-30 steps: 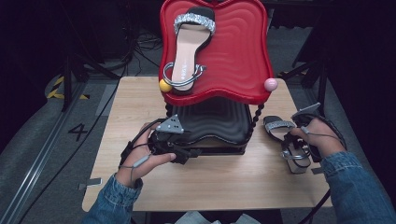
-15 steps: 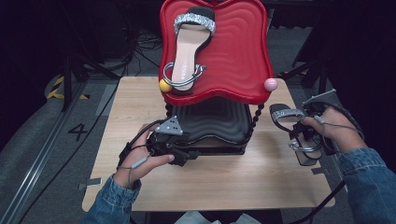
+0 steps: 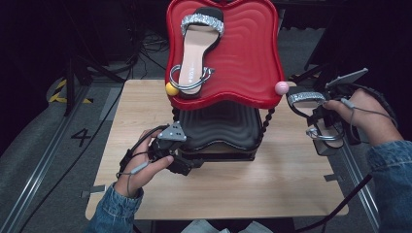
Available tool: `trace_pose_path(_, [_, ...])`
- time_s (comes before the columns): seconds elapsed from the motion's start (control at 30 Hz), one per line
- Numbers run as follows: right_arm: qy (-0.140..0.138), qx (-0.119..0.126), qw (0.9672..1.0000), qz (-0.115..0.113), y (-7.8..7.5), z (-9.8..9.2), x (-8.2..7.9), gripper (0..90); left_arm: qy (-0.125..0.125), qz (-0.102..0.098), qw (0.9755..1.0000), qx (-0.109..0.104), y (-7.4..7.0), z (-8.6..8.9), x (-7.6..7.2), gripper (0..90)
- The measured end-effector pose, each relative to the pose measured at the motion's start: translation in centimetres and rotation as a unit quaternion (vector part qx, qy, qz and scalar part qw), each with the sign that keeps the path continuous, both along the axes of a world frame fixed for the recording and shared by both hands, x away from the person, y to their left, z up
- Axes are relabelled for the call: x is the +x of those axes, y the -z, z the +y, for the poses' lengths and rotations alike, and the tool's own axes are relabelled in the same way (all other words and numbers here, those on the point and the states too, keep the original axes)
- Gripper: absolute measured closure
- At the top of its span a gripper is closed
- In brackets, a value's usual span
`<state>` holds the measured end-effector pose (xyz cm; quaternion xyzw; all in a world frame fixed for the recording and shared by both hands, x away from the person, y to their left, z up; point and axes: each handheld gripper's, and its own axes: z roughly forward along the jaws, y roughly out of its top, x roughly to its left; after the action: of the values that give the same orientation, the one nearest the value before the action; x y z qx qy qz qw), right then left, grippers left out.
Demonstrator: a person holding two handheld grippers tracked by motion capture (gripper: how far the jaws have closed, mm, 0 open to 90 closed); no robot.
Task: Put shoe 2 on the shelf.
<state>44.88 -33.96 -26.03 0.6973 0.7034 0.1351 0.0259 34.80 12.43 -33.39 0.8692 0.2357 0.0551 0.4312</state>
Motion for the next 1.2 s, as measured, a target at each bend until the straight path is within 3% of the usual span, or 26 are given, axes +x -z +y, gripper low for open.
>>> trace_pose_path(0.13, [0.001, 0.005, 0.9999, -0.016, -2.0, 0.4, -0.1, 43.1, -0.004, -0.007, 1.0000, 0.003, 0.0, 0.3, 0.0, 16.2])
trace_pose_path(0.23, [0.006, 0.012, 0.9996, -0.026, -3.8, 0.7, -0.1, 43.1, 0.000, -0.002, 1.0000, 0.007, -0.1, 0.6, 0.0, 16.2])
trace_pose_path(0.4, [0.012, 0.021, 0.9992, -0.033, -6.1, 1.1, 0.0, 43.1, 0.002, -0.004, 0.9999, 0.015, 0.1, 0.5, -0.1, 16.2])
trace_pose_path(0.73, [0.010, 0.021, 0.9986, -0.048, -9.0, 1.7, -0.3, 43.2, 0.004, -0.004, 0.9997, 0.023, 0.3, 0.5, -0.2, 16.3])
trace_pose_path(0.83, [0.013, 0.022, 0.9982, -0.055, -9.9, 2.0, -0.4, 43.2, 0.017, -0.013, 0.9994, 0.026, 0.3, 0.5, -0.2, 16.2])
trace_pose_path(0.9, [0.014, 0.023, 0.9980, -0.058, -10.6, 2.2, -0.6, 43.2, 0.025, -0.012, 0.9993, 0.026, 0.3, 0.4, -0.3, 16.1])
trace_pose_path(1.2, [0.006, 0.025, 0.9967, -0.077, -13.7, 3.8, -1.1, 43.2, 0.020, 0.001, 0.9992, 0.034, 0.8, 0.0, -0.3, 16.2])
